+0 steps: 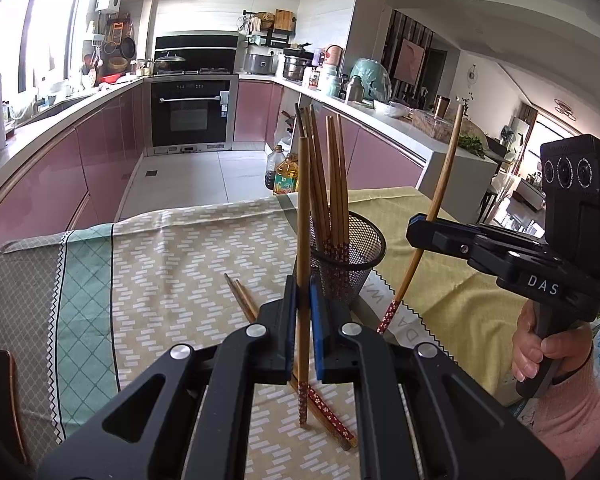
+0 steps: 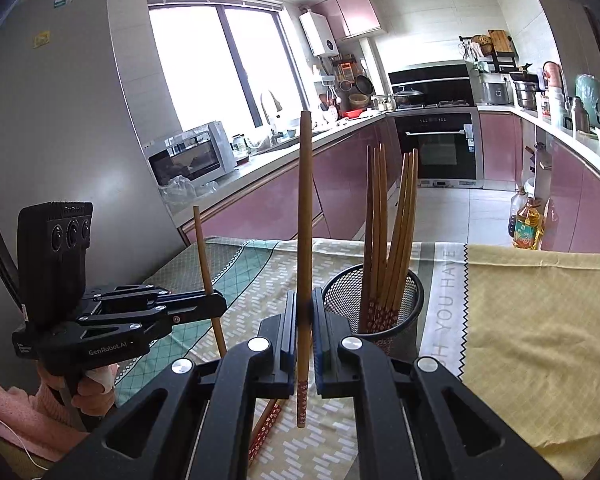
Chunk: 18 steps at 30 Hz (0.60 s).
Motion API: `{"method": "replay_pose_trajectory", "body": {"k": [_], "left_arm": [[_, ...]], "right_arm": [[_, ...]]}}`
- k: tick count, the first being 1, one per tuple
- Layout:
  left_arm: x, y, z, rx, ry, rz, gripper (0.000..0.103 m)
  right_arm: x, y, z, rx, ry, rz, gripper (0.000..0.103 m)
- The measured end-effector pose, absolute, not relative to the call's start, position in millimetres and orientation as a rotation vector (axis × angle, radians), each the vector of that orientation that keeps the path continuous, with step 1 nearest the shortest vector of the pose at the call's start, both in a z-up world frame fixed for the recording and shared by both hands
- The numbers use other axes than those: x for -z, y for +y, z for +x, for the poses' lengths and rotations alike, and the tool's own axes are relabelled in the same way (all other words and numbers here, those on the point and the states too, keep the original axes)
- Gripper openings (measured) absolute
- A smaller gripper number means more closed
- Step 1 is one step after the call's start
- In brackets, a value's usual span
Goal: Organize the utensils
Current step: 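Lower both held chopsticks down into the black mesh cup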
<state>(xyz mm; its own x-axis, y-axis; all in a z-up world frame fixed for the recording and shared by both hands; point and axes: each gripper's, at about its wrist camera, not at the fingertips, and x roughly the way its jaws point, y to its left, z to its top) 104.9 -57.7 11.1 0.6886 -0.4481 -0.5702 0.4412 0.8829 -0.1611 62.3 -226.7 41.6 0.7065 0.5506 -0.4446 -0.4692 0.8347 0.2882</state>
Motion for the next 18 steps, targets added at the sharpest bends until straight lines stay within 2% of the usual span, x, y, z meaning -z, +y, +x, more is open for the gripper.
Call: {"method": "replay_pose_trajectory", "body": {"k": [18], "left_arm": [[-24,-68,108,0.496,0.592,0.022,0.007]], "right_arm": [[-57,-234,64,-0.551,0.503,0.144,0.006]]}}
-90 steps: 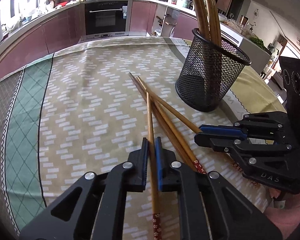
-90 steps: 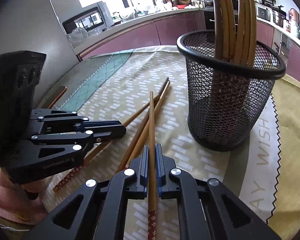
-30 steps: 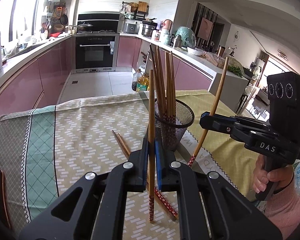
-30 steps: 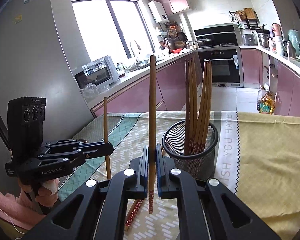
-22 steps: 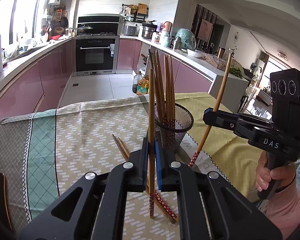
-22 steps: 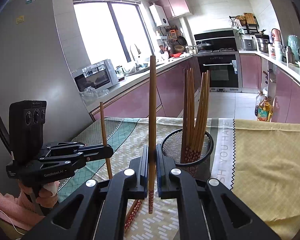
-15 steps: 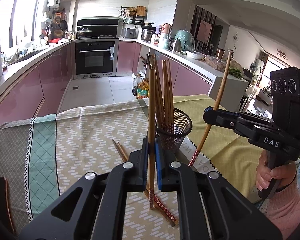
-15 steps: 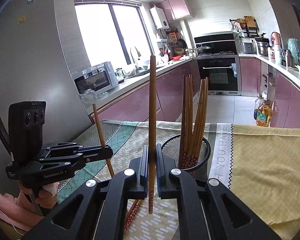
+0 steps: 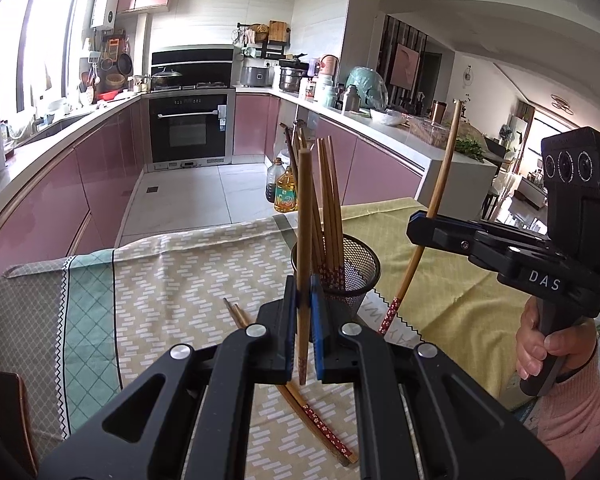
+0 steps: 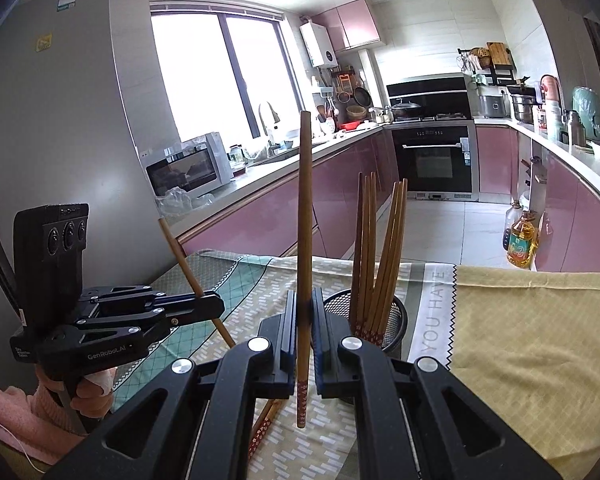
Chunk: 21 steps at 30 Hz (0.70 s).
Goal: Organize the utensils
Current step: 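Lower both held chopsticks down into the black mesh cup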
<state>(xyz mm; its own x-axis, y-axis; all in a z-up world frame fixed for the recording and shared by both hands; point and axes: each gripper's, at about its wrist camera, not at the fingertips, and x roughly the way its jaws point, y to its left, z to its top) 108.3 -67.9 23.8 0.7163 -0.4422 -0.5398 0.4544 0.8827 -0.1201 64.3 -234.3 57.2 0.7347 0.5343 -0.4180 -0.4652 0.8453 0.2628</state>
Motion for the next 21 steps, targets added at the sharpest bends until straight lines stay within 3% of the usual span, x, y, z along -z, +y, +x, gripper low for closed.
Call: {"method": "replay_pose_trajectory", "body": {"k": [21], "left_arm": [[-65,-64,116,0.521,0.486,-0.008,0.007]], "right_arm": [[-91,-243,79,-0.533,0.421,0.134,0.006]]}}
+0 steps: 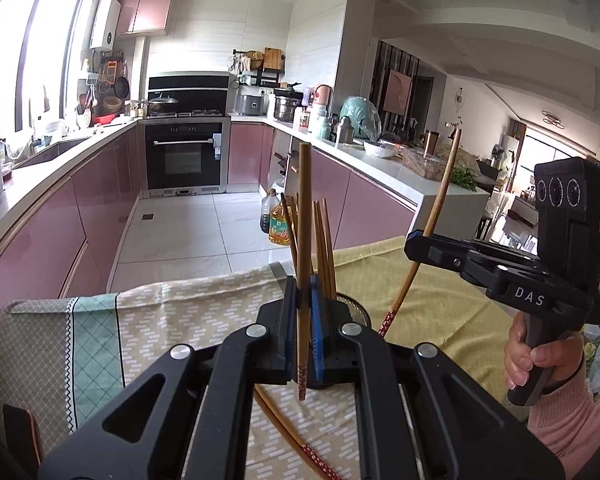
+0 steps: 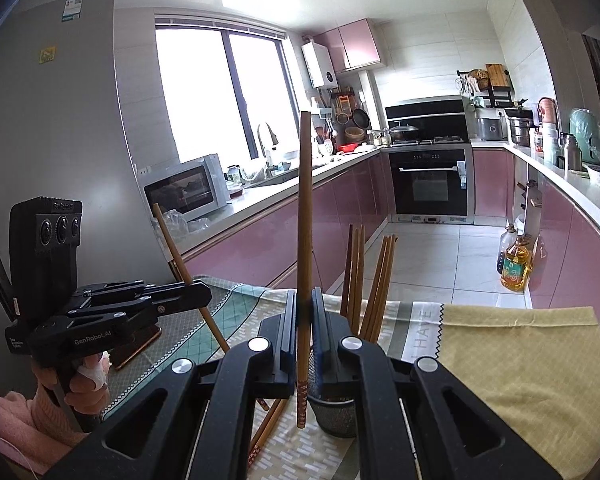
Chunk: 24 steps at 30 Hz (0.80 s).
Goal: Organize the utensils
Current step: 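Lower both held chopsticks down into the black mesh cup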
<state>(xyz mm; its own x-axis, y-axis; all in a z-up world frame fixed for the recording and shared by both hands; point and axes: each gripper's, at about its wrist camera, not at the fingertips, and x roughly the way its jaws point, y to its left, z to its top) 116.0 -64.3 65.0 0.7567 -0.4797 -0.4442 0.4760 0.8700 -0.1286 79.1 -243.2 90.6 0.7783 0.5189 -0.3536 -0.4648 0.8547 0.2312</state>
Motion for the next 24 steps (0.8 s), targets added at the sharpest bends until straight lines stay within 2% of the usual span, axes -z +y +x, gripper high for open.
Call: {"method": "replay_pose_trajectory", "body": {"k": [14,24], "left_arm": [[-104,-80,127,0.559,0.401,-0.048,0.007],[-94,-97,151,0.556,0.436,-0.039,0.007]], "right_arm": [[-100,-246,103,-0.521,0.397,0.151,0.006],[-84,-243,118,-0.499,0.436,0.159,0.006]]}}
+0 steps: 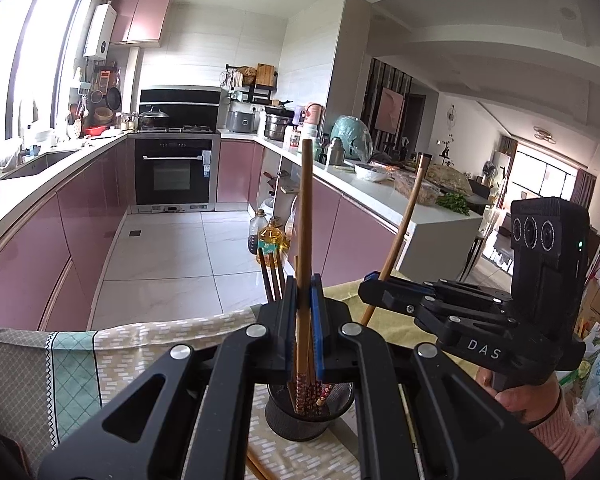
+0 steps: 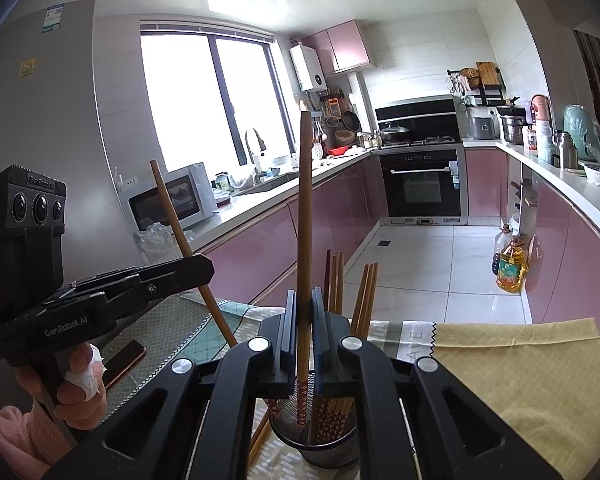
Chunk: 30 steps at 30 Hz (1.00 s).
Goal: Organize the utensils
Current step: 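Lower both held chopsticks down into the black mesh cup, then open both tools to release the chopsticks in the cup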
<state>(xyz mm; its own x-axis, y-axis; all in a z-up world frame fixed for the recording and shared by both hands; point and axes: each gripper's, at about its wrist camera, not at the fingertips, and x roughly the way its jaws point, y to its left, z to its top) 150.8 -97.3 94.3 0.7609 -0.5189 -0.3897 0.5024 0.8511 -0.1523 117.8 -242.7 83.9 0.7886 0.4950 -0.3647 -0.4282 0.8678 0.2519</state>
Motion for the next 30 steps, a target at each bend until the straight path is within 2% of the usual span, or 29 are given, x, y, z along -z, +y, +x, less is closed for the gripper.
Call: {"method": "replay_pose_trajectory", "body": {"k": [21,30], "left_arm": [[-36,-118,187,0.568,0.642,0.05,0.007],[-30,-118,200,0.57,0.664,0.049,0.007]], "right_arm": [[-39,-226,140,-0.503,0.602,0.11,0.006],[-32,-224,152,-0.501,0.638,0.119,0.006]]}}
